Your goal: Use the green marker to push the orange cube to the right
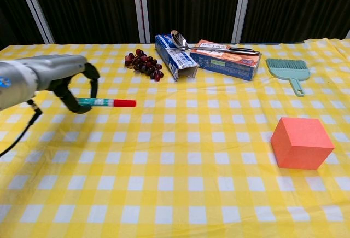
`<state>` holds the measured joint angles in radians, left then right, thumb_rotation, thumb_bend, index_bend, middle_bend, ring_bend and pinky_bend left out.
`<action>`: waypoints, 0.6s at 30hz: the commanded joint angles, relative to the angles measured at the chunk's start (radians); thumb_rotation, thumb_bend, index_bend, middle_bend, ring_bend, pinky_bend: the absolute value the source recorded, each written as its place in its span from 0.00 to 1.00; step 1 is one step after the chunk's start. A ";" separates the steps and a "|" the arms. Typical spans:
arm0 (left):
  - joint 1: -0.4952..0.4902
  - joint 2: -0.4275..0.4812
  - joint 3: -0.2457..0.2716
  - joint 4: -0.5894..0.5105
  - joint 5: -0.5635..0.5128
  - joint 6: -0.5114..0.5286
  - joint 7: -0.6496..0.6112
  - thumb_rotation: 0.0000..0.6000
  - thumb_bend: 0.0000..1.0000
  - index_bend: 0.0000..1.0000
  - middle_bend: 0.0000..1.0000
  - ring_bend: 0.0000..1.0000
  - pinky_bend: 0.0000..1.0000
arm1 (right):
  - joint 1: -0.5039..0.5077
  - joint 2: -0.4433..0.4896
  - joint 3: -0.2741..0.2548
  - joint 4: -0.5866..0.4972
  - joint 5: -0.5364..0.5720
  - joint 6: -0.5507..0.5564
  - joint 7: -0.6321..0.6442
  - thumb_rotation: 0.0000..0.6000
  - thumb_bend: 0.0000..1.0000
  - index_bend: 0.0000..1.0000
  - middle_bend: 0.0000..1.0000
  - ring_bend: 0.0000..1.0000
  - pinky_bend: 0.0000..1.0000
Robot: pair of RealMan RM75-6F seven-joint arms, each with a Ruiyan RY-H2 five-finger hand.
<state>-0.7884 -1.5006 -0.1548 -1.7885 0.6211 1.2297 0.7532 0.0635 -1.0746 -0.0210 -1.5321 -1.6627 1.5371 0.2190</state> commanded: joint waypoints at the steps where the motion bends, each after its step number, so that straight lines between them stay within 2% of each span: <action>1: 0.069 0.085 0.062 -0.053 0.069 0.005 -0.080 1.00 0.49 0.55 0.11 0.00 0.09 | 0.003 -0.004 0.000 -0.002 -0.001 -0.005 -0.009 1.00 0.34 0.00 0.00 0.00 0.05; 6: 0.120 0.152 0.111 -0.061 0.125 0.002 -0.131 1.00 0.44 0.51 0.09 0.00 0.08 | 0.006 -0.008 0.000 -0.007 -0.002 -0.012 -0.026 1.00 0.34 0.00 0.00 0.00 0.05; 11: 0.163 0.211 0.143 -0.059 0.164 -0.002 -0.179 1.00 0.26 0.34 0.03 0.00 0.04 | 0.009 -0.010 0.000 -0.007 0.000 -0.017 -0.032 1.00 0.34 0.00 0.00 0.00 0.05; 14: 0.193 0.238 0.151 -0.054 0.186 -0.002 -0.227 1.00 0.17 0.17 0.01 0.00 0.03 | 0.009 -0.009 -0.002 -0.008 -0.002 -0.018 -0.035 1.00 0.34 0.00 0.00 0.00 0.04; 16: 0.211 0.253 0.152 -0.055 0.200 -0.001 -0.262 1.00 0.15 0.10 0.00 0.00 0.02 | 0.009 -0.009 -0.002 -0.008 -0.003 -0.018 -0.038 1.00 0.34 0.00 0.00 0.00 0.04; 18: 0.231 0.268 0.153 -0.059 0.222 0.006 -0.298 1.00 0.15 0.08 0.00 0.00 0.02 | 0.009 -0.010 -0.003 -0.008 -0.003 -0.018 -0.040 1.00 0.34 0.00 0.00 0.00 0.05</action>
<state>-0.5813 -1.2524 -0.0057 -1.8451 0.8193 1.2296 0.4892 0.0721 -1.0843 -0.0236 -1.5405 -1.6655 1.5194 0.1800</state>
